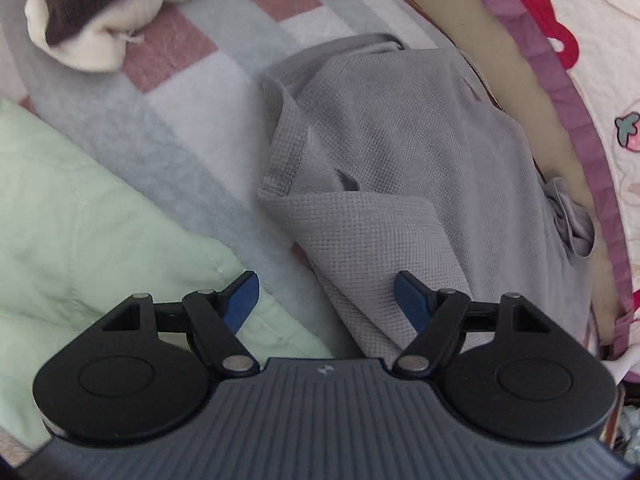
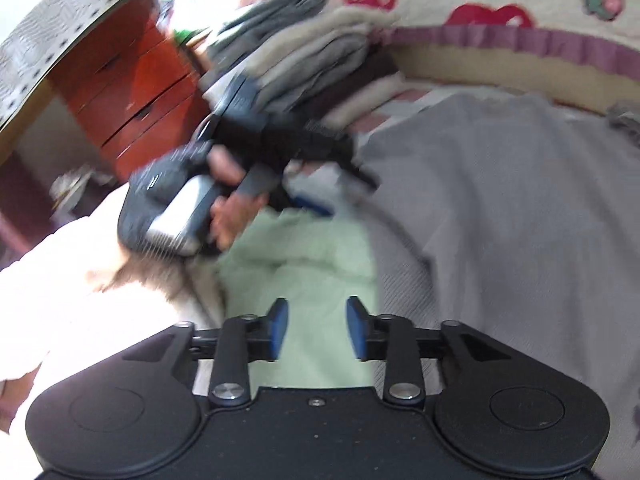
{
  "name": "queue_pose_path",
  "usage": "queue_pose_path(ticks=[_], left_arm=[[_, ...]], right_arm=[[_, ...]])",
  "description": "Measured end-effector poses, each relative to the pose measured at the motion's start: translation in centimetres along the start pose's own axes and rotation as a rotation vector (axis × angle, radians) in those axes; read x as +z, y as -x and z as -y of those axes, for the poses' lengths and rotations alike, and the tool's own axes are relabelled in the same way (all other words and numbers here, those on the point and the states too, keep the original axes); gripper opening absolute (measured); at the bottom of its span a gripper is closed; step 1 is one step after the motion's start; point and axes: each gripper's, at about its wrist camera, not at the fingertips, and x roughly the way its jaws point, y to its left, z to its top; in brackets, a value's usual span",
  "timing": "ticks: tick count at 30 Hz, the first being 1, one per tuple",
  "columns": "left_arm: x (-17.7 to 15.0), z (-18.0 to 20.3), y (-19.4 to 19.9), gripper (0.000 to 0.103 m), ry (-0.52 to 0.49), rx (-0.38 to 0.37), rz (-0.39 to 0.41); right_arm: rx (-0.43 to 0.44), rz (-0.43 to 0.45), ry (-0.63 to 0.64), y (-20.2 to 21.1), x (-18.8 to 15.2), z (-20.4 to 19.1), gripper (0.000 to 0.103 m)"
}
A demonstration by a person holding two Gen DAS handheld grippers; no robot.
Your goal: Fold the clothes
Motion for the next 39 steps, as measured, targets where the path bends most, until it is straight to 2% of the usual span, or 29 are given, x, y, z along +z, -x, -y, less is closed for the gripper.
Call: queue_pose_path(ticks=[2,3,4,5,7,9,11,12,13,14,15,17,19,20,21,22,24,27,31,32,33,36,38,39], left_arm=[[0.4,0.1,0.0,0.072,-0.004,-0.041,0.042],[0.5,0.3,0.0,0.061,-0.030,-0.055,0.061],[0.7,0.6,0.1,0.023,-0.063,-0.062,0.079],[0.8,1.1,0.4,0.001,-0.109,-0.055,0.095],[0.5,1.8,2.0,0.001,-0.176,-0.051,0.158],[-0.2,2.1,4.9,0.000,-0.232,-0.049,0.232],[-0.9,1.9,8.3,0.000,-0.270,-0.002,0.309],[-1.4,1.5,9.9,0.000,-0.275,0.031,0.339],[-1.8,0.9,11.4,0.001,-0.280,0.062,0.362],[-2.0,0.3,12.4,0.001,-0.298,0.089,0.362],[-2.1,-0.3,13.1,0.002,-0.334,0.114,0.345],[-1.8,-1.8,13.8,0.004,-0.361,0.178,0.283],[-1.0,-3.4,14.4,0.005,-0.309,0.209,0.222],[-0.8,-4.0,14.8,0.009,-0.288,0.210,0.202],[-0.9,-4.1,15.4,0.019,-0.286,0.186,0.200],[-1.1,-3.9,15.8,0.034,-0.297,0.170,0.199],[-1.6,-2.5,15.3,0.053,-0.332,0.139,0.176],[-2.9,0.2,12.3,0.056,-0.399,0.120,0.080],[-4.7,2.8,7.8,0.069,-0.498,0.172,-0.026],[-4.9,3.0,6.8,0.069,-0.508,0.175,-0.048],[-5.1,3.1,5.8,0.068,-0.512,0.177,-0.066],[-5.2,2.6,5.6,0.004,-0.490,0.167,-0.039],[-6.0,3.0,8.9,0.004,-0.529,0.142,0.102],[-6.6,3.2,10.8,0.003,-0.551,0.148,0.180]], right_arm=[[0.006,-0.002,-0.025,-0.8,0.1,0.3,0.052],[0.009,-0.003,-0.037,-1.3,0.2,0.5,0.058],[0.012,-0.004,-0.050,-1.7,0.3,0.6,0.060],[0.015,-0.006,-0.062,-2.1,0.3,0.8,0.060],[0.021,-0.008,-0.087,-2.9,0.4,1.1,0.066],[0.027,-0.010,-0.112,-3.8,0.6,1.4,0.066],[0.033,-0.012,-0.137,-4.6,0.7,1.7,0.066],[0.036,-0.013,-0.150,-5.0,0.8,1.8,0.062],[0.039,-0.015,-0.162,-5.4,0.8,2.0,0.038],[0.042,-0.016,-0.175,-5.8,0.9,2.2,0.023],[0.054,-0.020,-0.180,-6.2,0.8,2.0,0.006],[0.134,-0.052,-0.138,-6.8,-0.3,-0.4,0.006],[0.198,-0.083,-0.096,-7.5,-1.5,-2.6,0.007],[0.171,-0.095,-0.080,-8.2,-1.9,-3.2,0.007],[0.143,-0.107,-0.064,-8.9,-2.4,-3.8,0.007],[0.115,-0.120,-0.047,-9.5,-2.8,-4.4,0.007],[0.090,-0.124,-0.046,-10.3,-3.5,-4.9,0.007],[0.092,-0.101,-0.047,-9.8,-3.4,-5.0,0.007],[0.099,-0.064,-0.035,-8.4,-3.1,-5.1,0.007],[0.100,-0.055,-0.031,-8.1,-3.1,-5.2,0.007],[0.101,-0.049,-0.025,-7.8,-3.1,-5.1,0.007],[0.094,-0.039,-0.020,-7.5,-3.1,-5.1,0.007],[0.074,-0.036,-0.009,-7.1,-3.1,-5.1,0.007],[0.049,-0.044,0.004,-6.7,-3.1,-4.8,0.012]])
